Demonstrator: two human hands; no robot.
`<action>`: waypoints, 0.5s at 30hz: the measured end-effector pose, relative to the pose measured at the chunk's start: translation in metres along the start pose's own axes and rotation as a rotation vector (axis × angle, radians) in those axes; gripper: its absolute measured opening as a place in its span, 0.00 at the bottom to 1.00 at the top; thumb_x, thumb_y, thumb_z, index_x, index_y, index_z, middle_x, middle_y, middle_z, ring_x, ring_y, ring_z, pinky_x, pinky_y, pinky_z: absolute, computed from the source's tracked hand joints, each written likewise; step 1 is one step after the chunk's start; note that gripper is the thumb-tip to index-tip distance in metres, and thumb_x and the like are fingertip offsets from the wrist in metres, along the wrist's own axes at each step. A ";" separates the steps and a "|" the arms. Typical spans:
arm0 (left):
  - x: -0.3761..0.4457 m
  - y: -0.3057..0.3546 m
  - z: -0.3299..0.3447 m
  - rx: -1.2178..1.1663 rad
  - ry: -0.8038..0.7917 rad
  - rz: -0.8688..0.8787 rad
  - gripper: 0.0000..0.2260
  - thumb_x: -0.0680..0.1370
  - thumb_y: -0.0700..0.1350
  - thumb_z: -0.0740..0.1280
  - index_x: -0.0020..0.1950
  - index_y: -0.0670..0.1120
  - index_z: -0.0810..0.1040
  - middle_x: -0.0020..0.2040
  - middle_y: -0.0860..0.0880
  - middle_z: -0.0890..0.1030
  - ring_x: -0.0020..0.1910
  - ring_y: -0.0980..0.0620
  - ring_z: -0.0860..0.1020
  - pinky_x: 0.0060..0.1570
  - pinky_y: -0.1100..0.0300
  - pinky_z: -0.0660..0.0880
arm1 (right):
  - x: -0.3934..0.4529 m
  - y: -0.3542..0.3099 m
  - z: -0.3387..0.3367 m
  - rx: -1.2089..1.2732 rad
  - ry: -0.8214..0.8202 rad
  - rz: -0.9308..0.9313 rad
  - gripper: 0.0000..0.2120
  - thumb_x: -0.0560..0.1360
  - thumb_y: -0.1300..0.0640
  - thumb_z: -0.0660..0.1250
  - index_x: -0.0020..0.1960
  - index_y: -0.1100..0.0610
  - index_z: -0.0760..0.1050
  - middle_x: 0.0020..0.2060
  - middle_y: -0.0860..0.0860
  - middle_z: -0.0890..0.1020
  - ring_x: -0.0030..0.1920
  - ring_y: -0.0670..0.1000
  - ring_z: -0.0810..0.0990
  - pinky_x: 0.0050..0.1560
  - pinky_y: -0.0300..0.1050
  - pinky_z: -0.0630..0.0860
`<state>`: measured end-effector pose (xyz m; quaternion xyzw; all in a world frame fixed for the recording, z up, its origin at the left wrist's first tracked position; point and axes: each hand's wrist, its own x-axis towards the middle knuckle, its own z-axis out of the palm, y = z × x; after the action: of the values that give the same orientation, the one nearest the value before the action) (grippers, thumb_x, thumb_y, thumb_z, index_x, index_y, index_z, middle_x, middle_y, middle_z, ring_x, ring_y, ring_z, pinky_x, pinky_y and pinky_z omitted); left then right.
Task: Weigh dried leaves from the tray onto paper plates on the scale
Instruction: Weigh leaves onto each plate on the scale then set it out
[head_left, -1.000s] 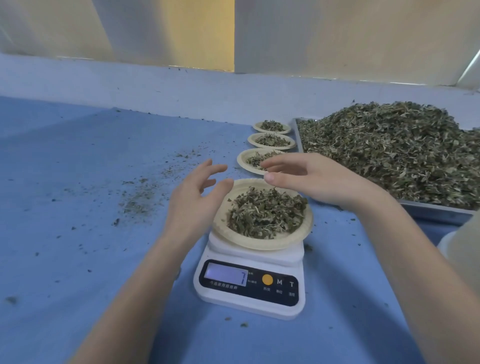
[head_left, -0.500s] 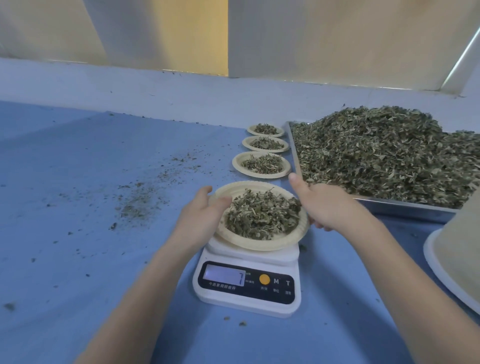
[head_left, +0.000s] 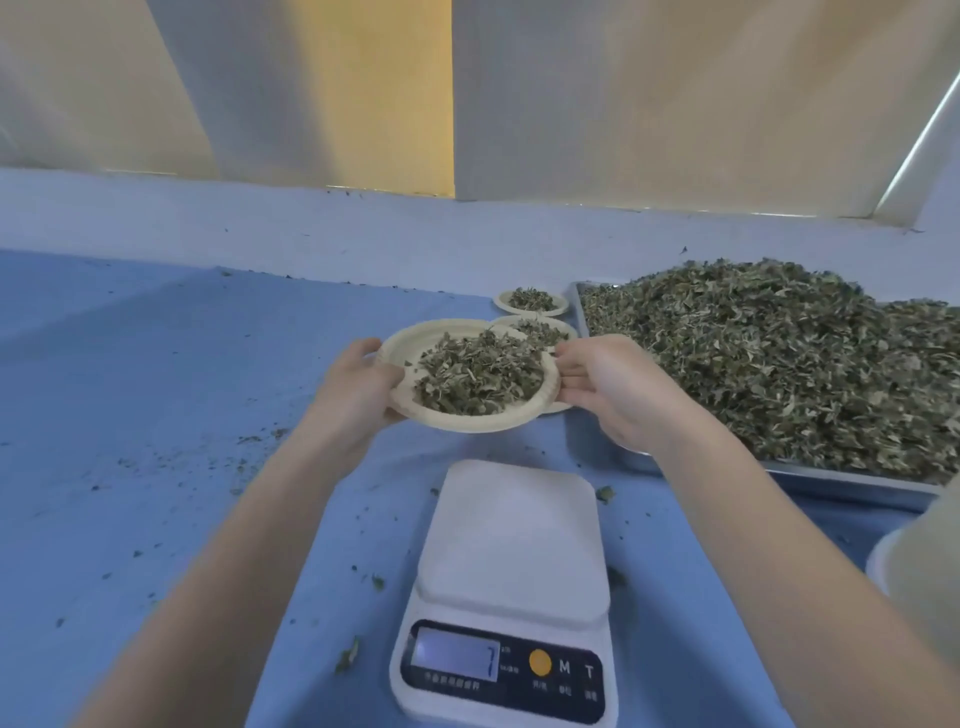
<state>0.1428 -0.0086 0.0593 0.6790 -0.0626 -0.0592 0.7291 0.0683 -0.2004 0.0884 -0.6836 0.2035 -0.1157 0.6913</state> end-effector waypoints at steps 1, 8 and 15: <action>0.005 0.003 0.000 -0.011 -0.002 0.002 0.16 0.79 0.32 0.57 0.65 0.43 0.67 0.58 0.46 0.74 0.42 0.51 0.77 0.34 0.61 0.78 | 0.004 -0.001 0.001 0.051 -0.025 0.015 0.11 0.78 0.70 0.58 0.58 0.72 0.72 0.57 0.65 0.77 0.46 0.52 0.80 0.33 0.36 0.79; 0.048 0.004 -0.010 -0.043 0.005 -0.076 0.22 0.79 0.31 0.58 0.73 0.41 0.62 0.64 0.43 0.71 0.44 0.48 0.78 0.29 0.58 0.77 | 0.050 0.004 0.019 0.138 -0.106 -0.008 0.22 0.76 0.73 0.59 0.69 0.67 0.66 0.63 0.62 0.74 0.61 0.55 0.75 0.56 0.42 0.76; 0.104 0.009 -0.014 -0.082 0.052 -0.083 0.10 0.80 0.31 0.57 0.59 0.39 0.71 0.60 0.40 0.76 0.43 0.49 0.79 0.30 0.59 0.78 | 0.104 0.001 0.043 0.279 -0.076 0.105 0.01 0.76 0.69 0.65 0.46 0.67 0.75 0.35 0.59 0.82 0.34 0.54 0.83 0.31 0.42 0.80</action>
<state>0.2472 -0.0121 0.0684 0.6518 -0.0128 -0.0744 0.7546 0.1796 -0.2070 0.0741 -0.5735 0.1945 -0.0805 0.7917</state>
